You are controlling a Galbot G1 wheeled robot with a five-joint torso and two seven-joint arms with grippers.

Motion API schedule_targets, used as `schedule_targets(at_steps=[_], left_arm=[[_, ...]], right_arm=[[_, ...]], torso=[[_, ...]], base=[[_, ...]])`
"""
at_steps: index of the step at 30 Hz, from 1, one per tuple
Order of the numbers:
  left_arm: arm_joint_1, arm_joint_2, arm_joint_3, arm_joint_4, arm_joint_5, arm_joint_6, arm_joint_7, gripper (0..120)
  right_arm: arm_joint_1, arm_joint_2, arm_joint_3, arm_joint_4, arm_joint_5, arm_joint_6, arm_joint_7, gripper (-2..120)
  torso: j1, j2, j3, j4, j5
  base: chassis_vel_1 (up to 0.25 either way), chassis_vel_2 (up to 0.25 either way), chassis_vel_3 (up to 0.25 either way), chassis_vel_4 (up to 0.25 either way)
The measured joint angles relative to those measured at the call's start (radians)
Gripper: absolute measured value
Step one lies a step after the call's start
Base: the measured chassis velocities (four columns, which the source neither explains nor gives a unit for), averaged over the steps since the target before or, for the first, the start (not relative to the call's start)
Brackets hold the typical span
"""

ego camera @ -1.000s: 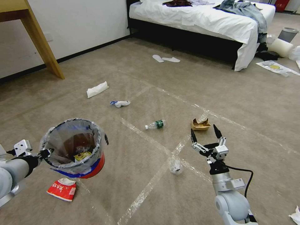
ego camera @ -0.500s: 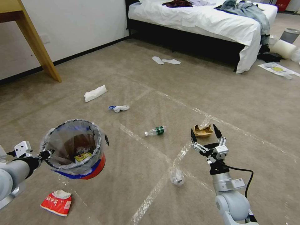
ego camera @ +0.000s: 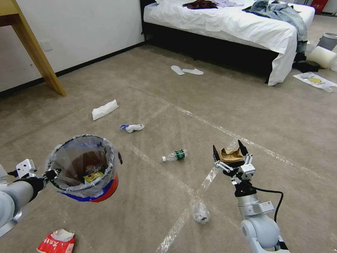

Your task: Pick up the trash bin and place the garbage on the floor into it.

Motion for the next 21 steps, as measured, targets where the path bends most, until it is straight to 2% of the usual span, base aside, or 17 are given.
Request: schedule_targets(at_steps=[5,9,10,11,12,13,14,16,17,18,20,21], left_arm=[[0.000,-0.004,0.003,0.000,0.001,0.000,0.004,0],[0.001,-0.005,0.015,0.002,0.009,0.000,0.008,0],[0.001,-0.005,0.023,0.003,0.014,0.000,0.008,0],[0.001,-0.005,0.023,0.003,0.014,0.000,0.008,0],[-0.001,-0.005,0.027,0.005,0.016,0.000,0.008,0],[-0.005,-0.006,0.032,0.007,0.017,-0.001,0.008,0],[-0.005,-0.006,0.032,0.007,0.017,-0.001,0.008,0],[-0.007,-0.011,0.038,0.011,0.024,-0.001,0.011,0],[-0.007,-0.017,0.045,0.014,0.034,-0.001,0.014,0],[-0.007,-0.017,0.045,0.014,0.034,-0.001,0.014,0],[-0.005,-0.027,0.058,0.017,0.053,-0.002,0.020,0],[-0.005,-0.027,0.058,0.017,0.053,-0.002,0.020,0]], right_arm=[[0.013,-0.022,-0.005,-0.016,-0.006,0.004,0.003,100],[0.036,-0.084,-0.016,-0.027,0.014,-0.022,0.024,100],[0.054,-0.143,-0.031,-0.033,0.035,-0.042,0.043,100],[0.054,-0.143,-0.031,-0.033,0.035,-0.042,0.043,100],[0.069,-0.192,-0.045,-0.035,0.057,-0.061,0.052,100],[0.100,-0.273,-0.071,-0.038,0.109,-0.099,0.068,100],[0.100,-0.273,-0.071,-0.038,0.109,-0.099,0.068,100],[0.147,-0.350,-0.112,-0.044,0.176,-0.134,0.085,100],[0.183,-0.424,-0.158,-0.046,0.253,-0.168,0.073,100],[0.183,-0.424,-0.158,-0.046,0.253,-0.168,0.073,100],[0.240,-0.554,-0.224,-0.047,0.403,-0.225,-0.022,100],[0.240,-0.554,-0.224,-0.047,0.403,-0.225,-0.022,100]], torso=[[0.000,0.000,0.000,-0.0001,0.0000],[0.000,0.000,0.000,-0.0001,0.0002],[0.000,0.000,0.000,-0.0001,0.0001],[0.000,0.000,0.000,-0.0001,0.0001],[0.000,0.000,0.000,0.0000,0.0002],[0.000,0.000,0.000,-0.0002,0.0000],[0.000,0.000,0.000,-0.0002,0.0000],[0.000,0.000,0.000,-0.0002,0.0004],[0.000,0.000,0.000,0.0001,0.0006],[0.000,0.000,0.000,0.0001,0.0006],[0.000,0.000,0.000,0.0001,0.0004],[0.000,0.000,0.000,0.0001,0.0004]], base=[[-0.036,0.044,0.047,-0.039],[0.000,0.000,0.000,0.000],[0.000,0.000,0.000,0.000],[0.000,0.000,0.000,0.000],[0.000,0.000,0.000,0.000],[0.000,0.000,0.000,0.000],[0.000,0.000,0.000,0.000],[0.000,0.000,0.000,0.000],[0.000,0.000,0.000,0.000],[0.000,0.000,0.000,0.000],[0.000,0.000,0.000,0.000],[0.000,0.000,0.000,0.000]])
